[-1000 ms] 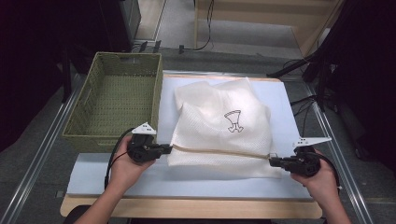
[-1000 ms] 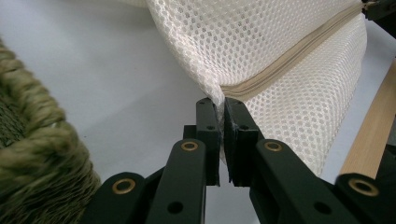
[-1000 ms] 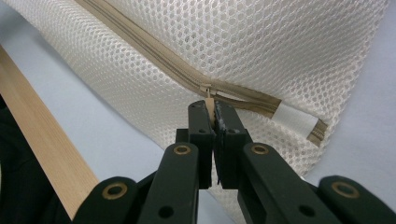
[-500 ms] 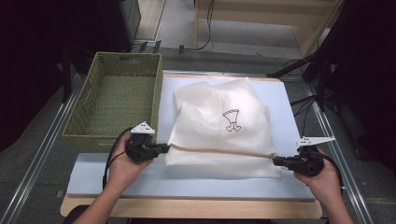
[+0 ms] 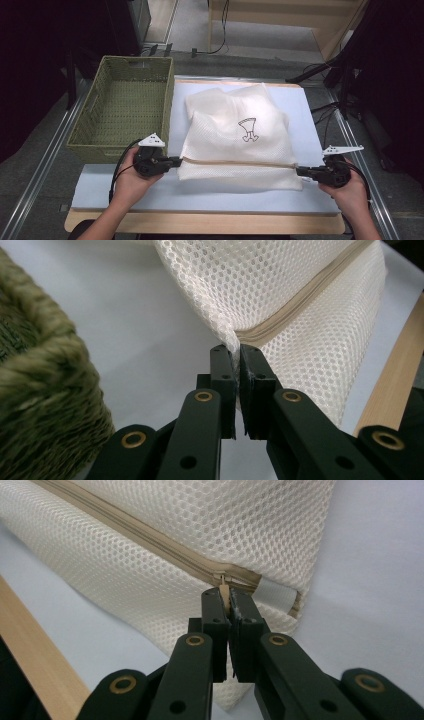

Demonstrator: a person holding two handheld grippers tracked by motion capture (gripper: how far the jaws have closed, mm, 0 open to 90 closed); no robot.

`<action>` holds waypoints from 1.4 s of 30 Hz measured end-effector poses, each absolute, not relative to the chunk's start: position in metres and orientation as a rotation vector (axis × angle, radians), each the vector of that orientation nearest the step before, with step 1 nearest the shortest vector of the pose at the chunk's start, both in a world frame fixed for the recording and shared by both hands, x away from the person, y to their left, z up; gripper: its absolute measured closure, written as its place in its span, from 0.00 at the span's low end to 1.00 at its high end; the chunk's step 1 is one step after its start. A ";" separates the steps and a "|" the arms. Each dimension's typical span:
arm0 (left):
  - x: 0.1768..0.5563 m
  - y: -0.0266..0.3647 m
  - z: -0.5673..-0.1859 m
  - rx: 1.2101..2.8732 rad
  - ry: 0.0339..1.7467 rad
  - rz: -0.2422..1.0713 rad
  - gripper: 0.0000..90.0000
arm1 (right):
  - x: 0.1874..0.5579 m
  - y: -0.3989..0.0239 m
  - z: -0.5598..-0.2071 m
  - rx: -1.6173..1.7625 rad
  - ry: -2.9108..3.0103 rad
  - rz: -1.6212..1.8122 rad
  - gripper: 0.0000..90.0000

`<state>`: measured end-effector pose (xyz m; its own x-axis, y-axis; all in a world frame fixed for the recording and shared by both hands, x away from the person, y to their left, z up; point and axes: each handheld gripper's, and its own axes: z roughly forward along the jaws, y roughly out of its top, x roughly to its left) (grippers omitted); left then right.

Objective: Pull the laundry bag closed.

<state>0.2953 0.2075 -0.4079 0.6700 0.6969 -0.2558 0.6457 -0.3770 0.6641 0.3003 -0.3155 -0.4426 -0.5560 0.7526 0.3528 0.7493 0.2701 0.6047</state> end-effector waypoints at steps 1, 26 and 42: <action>0.296 0.208 -0.409 2.122 1.037 0.086 0.97 | 0.303 -0.318 -0.444 1.492 2.497 1.146 0.98; 0.297 0.209 -0.415 2.113 1.048 0.039 0.92 | 0.304 -0.321 -0.449 1.535 2.475 1.137 0.96; 0.291 0.218 -0.418 2.079 0.987 0.064 0.47 | 0.305 -0.324 -0.448 1.519 2.366 1.191 0.53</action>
<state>0.2913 0.2180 -0.4179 0.6922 0.6665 -0.2769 0.6248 -0.3613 0.6921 0.3049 -0.3239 -0.4480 -0.5023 0.8036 0.3194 0.7351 0.2024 0.6470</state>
